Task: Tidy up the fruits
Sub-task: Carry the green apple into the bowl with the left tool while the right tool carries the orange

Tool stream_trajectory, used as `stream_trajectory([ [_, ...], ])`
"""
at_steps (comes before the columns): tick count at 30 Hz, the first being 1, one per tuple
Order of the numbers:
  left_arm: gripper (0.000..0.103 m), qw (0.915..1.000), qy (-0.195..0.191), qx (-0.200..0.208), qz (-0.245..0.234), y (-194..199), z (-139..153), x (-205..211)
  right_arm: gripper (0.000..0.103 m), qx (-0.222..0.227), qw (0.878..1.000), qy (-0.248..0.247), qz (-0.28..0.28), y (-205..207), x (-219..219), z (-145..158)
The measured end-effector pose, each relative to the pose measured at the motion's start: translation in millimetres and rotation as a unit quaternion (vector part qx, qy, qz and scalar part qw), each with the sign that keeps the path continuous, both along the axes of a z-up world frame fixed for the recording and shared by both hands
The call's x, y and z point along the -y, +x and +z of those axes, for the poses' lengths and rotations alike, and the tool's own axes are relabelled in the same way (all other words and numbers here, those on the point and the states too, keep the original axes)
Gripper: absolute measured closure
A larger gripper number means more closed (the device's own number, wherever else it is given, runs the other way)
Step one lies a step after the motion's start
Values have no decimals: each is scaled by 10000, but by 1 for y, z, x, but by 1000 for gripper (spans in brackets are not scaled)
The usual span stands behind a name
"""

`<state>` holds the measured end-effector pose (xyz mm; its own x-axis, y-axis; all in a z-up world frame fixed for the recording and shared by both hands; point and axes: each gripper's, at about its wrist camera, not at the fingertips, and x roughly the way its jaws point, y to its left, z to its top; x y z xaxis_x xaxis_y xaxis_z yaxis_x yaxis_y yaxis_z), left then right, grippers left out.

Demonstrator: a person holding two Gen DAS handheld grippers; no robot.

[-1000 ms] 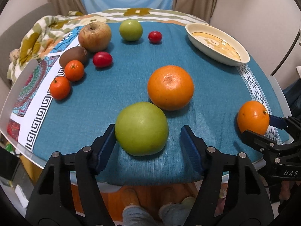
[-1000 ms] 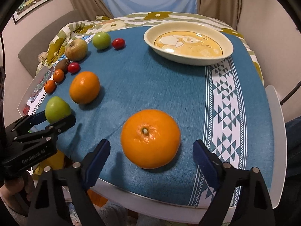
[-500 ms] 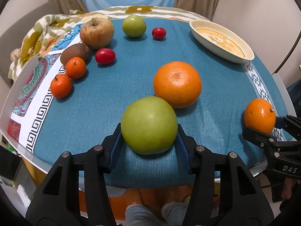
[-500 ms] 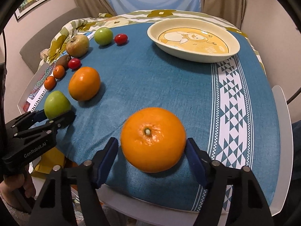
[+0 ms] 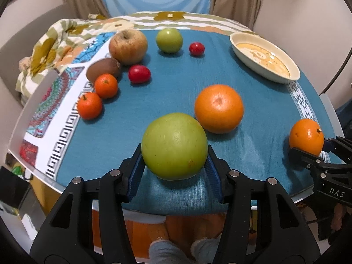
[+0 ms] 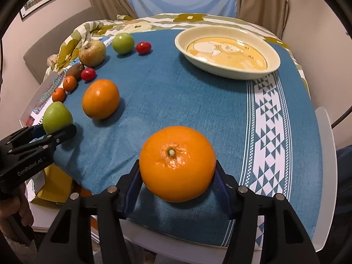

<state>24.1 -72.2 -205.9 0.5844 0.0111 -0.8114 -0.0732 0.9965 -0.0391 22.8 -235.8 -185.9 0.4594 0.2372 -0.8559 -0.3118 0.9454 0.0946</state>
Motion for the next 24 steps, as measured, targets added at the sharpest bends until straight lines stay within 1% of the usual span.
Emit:
stream_trajectory([
  [8,47,9997,113,226,2,2,46,9,47,332,9993,184,56,5,12,43],
  [11,47,9993,-7,367,4,9,64,14,47,507,9984,227,66,11,20,62],
  [13,47,9988,-7,484,-11,15,77,20,47,598,9979,256,45,18,25,73],
  [16,47,9980,-12,623,-86,27,93,29,47,739,9967,344,-27,27,36,90],
  [19,47,9970,30,736,-229,44,108,37,47,902,9954,300,-97,39,46,105],
  [24,47,9944,54,869,-604,81,124,54,47,1009,9937,347,-330,64,62,117],
])
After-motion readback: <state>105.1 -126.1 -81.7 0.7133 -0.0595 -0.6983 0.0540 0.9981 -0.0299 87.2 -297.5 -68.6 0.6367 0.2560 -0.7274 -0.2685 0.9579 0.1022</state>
